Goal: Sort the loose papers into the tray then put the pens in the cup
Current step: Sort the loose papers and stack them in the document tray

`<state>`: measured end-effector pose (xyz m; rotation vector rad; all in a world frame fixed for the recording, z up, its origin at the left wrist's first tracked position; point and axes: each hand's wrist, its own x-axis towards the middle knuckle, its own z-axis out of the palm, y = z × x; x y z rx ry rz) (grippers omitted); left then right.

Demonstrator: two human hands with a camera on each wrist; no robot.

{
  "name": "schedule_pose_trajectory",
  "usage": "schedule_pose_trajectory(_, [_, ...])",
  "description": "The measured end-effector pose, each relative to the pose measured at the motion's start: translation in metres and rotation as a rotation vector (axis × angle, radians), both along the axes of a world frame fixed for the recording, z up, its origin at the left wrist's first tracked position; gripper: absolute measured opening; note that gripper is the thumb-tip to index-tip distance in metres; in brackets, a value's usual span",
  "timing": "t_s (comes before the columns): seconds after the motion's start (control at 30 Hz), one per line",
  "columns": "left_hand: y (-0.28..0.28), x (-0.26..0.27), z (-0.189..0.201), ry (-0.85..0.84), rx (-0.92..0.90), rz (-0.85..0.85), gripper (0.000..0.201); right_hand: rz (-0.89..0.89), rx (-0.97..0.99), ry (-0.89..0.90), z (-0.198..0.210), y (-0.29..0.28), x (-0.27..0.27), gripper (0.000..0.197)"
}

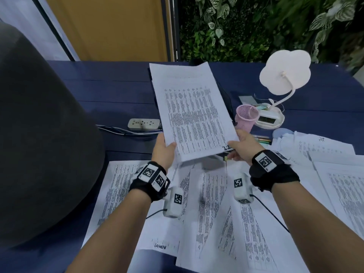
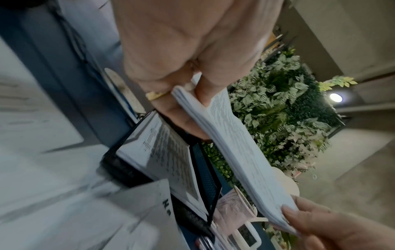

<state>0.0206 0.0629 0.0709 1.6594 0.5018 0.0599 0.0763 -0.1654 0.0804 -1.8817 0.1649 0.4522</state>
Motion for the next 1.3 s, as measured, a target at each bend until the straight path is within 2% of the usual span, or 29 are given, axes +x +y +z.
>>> schedule_pose_trajectory(0.1, [0.002,0.017,0.021,0.024,0.014,-0.061,0.034,-0.11,0.077,-0.062,0.001,0.011,0.018,0.032])
schedule_pose_trajectory(0.27, [0.018,0.041,0.048,-0.051,0.118,-0.172,0.066,-0.181,0.152,-0.065,0.011,0.023,0.05,0.029])
schedule_pose_trajectory(0.37, [0.024,0.056,0.047,-0.021,0.315,-0.163,0.056,-0.213,0.162,-0.057,0.015,0.03,0.069,0.023])
schedule_pose_trajectory(0.43, [0.023,0.061,0.042,0.014,0.577,-0.192,0.043,-0.224,0.145,-0.042,0.015,0.033,0.076,0.018])
schedule_pose_trajectory(0.53, [0.019,0.06,0.028,-0.01,0.892,-0.262,0.033,-0.184,-0.046,-0.093,0.011,0.035,0.085,0.012])
schedule_pose_trajectory(0.63, [0.014,0.058,0.02,-0.003,1.083,-0.328,0.031,-0.099,-0.372,-0.191,0.006,0.033,0.094,0.021])
schedule_pose_trajectory(0.73, [0.015,0.056,0.016,0.089,1.227,-0.365,0.034,-0.023,-0.663,-0.273,0.005,0.032,0.095,0.029])
schedule_pose_trajectory(0.83, [0.02,0.052,0.014,0.092,1.209,-0.39,0.033,-0.076,-0.696,-0.309,0.001,0.036,0.088,0.028])
schedule_pose_trajectory(0.93, [0.03,0.037,0.009,-0.056,1.071,-0.366,0.027,-0.131,-0.684,-0.312,-0.008,0.039,0.081,0.029])
schedule_pose_trajectory(1.0, [0.037,0.019,0.005,-0.169,0.971,-0.287,0.024,-0.169,-0.605,-0.343,-0.008,0.041,0.069,0.025])
schedule_pose_trajectory(1.07, [0.046,0.001,-0.001,-0.193,0.877,-0.163,0.021,-0.212,-0.499,-0.394,-0.008,0.044,0.05,0.019])
schedule_pose_trajectory(1.17, [0.062,-0.025,-0.02,-0.099,0.803,-0.04,0.02,-0.233,-0.384,-0.414,-0.02,0.05,0.018,0.017])
schedule_pose_trajectory(1.3, [0.083,-0.053,-0.063,0.204,0.793,-0.069,0.027,-0.02,-0.472,-0.246,-0.05,0.061,-0.015,0.017])
